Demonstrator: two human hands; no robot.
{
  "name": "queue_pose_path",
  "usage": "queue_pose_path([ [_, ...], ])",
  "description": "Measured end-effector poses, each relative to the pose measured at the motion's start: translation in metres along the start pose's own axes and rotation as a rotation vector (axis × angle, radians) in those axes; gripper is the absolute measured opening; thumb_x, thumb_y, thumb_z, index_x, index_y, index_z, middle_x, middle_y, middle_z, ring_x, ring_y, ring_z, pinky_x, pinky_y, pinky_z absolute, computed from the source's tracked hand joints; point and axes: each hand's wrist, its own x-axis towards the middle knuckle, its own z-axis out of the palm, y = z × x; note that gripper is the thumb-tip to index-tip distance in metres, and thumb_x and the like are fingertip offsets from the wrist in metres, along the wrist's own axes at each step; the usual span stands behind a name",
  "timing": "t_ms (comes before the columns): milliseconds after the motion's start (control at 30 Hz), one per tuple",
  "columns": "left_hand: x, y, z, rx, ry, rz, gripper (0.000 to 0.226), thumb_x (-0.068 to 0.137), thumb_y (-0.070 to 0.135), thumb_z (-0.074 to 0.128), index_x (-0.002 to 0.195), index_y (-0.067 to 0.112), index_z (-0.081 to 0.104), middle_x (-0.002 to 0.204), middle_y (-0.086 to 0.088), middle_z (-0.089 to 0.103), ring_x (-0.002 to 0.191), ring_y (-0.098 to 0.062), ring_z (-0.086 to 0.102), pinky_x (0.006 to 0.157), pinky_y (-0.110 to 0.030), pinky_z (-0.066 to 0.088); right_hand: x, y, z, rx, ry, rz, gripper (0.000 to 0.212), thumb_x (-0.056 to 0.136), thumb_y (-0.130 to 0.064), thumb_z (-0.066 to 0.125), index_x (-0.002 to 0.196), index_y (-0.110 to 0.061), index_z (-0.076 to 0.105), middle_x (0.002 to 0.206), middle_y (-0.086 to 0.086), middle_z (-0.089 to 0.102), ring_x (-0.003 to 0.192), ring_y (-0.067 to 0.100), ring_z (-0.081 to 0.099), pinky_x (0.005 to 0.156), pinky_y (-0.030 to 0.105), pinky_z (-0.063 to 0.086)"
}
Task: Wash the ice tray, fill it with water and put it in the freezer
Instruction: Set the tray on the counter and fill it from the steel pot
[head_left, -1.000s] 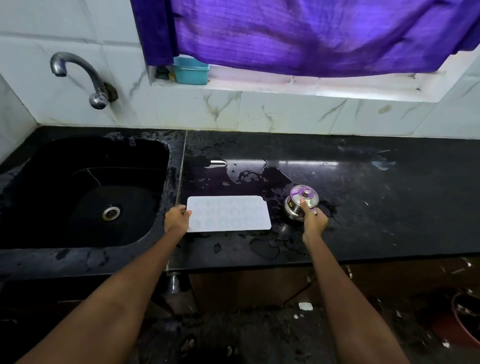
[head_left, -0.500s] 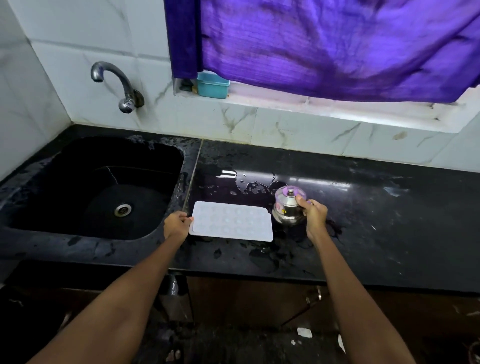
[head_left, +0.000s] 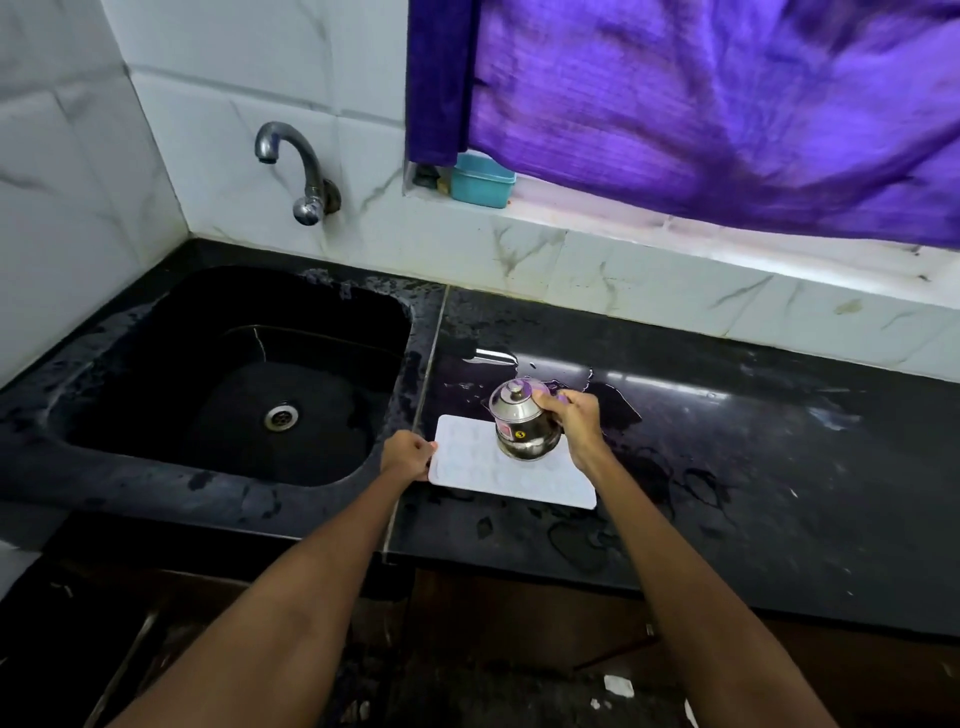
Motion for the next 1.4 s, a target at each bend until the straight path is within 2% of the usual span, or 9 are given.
queue_pose_path([
  [100, -0.005, 0.006, -0.004, 0.053, 0.019, 0.041, 0.026, 0.085, 0.018, 0.068, 0.077, -0.006, 0.072, 0.089, -0.024, 0.074, 0.084, -0.033, 0.073, 0.078, -0.045, 0.06, 0.002, -0.004, 0.008, -0.056, -0.002, 0.001, 0.052, 0.076, -0.001, 0.069, 0.048, -0.018, 0.028, 0.04, -0.014, 0.024, 0.048, 0.008, 0.023, 0.049, 0.023, 0.022],
  [300, -0.005, 0.01, -0.006, 0.048, -0.026, 0.029, 0.02, 0.081, 0.018, 0.073, 0.081, -0.002, 0.075, 0.086, -0.022, 0.075, 0.08, -0.031, 0.074, 0.078, -0.042, 0.061, 0.005, -0.011, 0.016, -0.178, -0.008, -0.036, 0.053, 0.075, 0.001, 0.068, 0.046, -0.017, 0.027, 0.036, -0.013, 0.024, 0.04, 0.003, 0.023, 0.046, 0.018, 0.024],
  [433, -0.005, 0.012, -0.008, 0.063, -0.039, 0.01, 0.023, 0.082, 0.017, 0.073, 0.063, 0.005, 0.068, 0.059, -0.011, 0.065, 0.054, -0.023, 0.066, 0.075, -0.04, 0.061, 0.006, -0.01, 0.017, -0.221, 0.01, -0.036, 0.055, 0.075, -0.001, 0.07, 0.045, -0.017, 0.027, 0.036, -0.013, 0.024, 0.044, 0.008, 0.024, 0.048, 0.022, 0.024],
  [533, -0.003, 0.016, -0.011, 0.079, -0.07, 0.005, 0.019, 0.082, 0.015, 0.073, 0.071, 0.0, 0.071, 0.07, -0.013, 0.066, 0.043, -0.012, 0.057, 0.062, -0.034, 0.062, 0.007, -0.011, 0.017, -0.234, 0.016, -0.031, 0.054, 0.075, -0.001, 0.07, 0.044, -0.018, 0.028, 0.037, -0.013, 0.025, 0.045, 0.009, 0.025, 0.051, 0.025, 0.025],
  [600, -0.002, 0.02, -0.013, 0.097, -0.096, -0.003, 0.017, 0.081, 0.013, 0.074, 0.082, -0.003, 0.071, 0.077, -0.014, 0.065, 0.044, -0.014, 0.057, 0.057, -0.031, 0.06, 0.008, -0.013, 0.018, -0.248, 0.004, -0.032, 0.054, 0.075, -0.002, 0.07, 0.044, -0.018, 0.028, 0.038, -0.013, 0.025, 0.048, 0.012, 0.025, 0.051, 0.026, 0.025],
  [700, 0.0, 0.024, -0.014, 0.122, -0.099, -0.036, 0.017, 0.08, 0.014, 0.075, 0.084, -0.002, 0.068, 0.08, -0.013, 0.066, 0.047, -0.017, 0.059, 0.071, -0.039, 0.062, 0.009, -0.014, 0.02, -0.264, 0.003, -0.029, 0.055, 0.076, -0.003, 0.069, 0.044, -0.019, 0.027, 0.039, -0.012, 0.025, 0.05, 0.014, 0.025, 0.051, 0.027, 0.024],
  [800, 0.0, 0.027, -0.013, 0.149, -0.069, -0.048, 0.025, 0.078, 0.015, 0.076, 0.093, -0.005, 0.069, 0.079, -0.013, 0.067, 0.048, -0.019, 0.061, 0.073, -0.04, 0.062, 0.011, -0.015, 0.021, -0.278, -0.015, -0.034, 0.055, 0.076, -0.004, 0.07, 0.044, -0.019, 0.027, 0.039, -0.012, 0.024, 0.048, 0.012, 0.025, 0.051, 0.027, 0.023],
  [933, 0.0, 0.03, -0.013, 0.177, -0.053, -0.054, 0.026, 0.078, 0.014, 0.076, 0.095, -0.005, 0.069, 0.082, -0.014, 0.068, 0.049, -0.019, 0.061, 0.072, -0.039, 0.062, 0.011, -0.017, 0.022, -0.3, -0.034, -0.05, 0.056, 0.076, -0.005, 0.07, 0.045, -0.019, 0.026, 0.036, -0.013, 0.022, 0.039, 0.004, 0.021, 0.047, 0.022, 0.021],
  [1400, -0.007, 0.035, -0.016, 0.189, -0.054, -0.065, 0.03, 0.077, 0.015, 0.077, 0.099, -0.004, 0.069, 0.097, -0.017, 0.073, 0.051, -0.021, 0.062, 0.073, -0.038, 0.062, 0.013, -0.019, 0.03, -0.357, -0.033, -0.054, 0.057, 0.076, -0.007, 0.072, 0.044, -0.018, 0.027, 0.033, -0.012, 0.023, 0.036, 0.004, 0.023, 0.047, 0.023, 0.022],
])
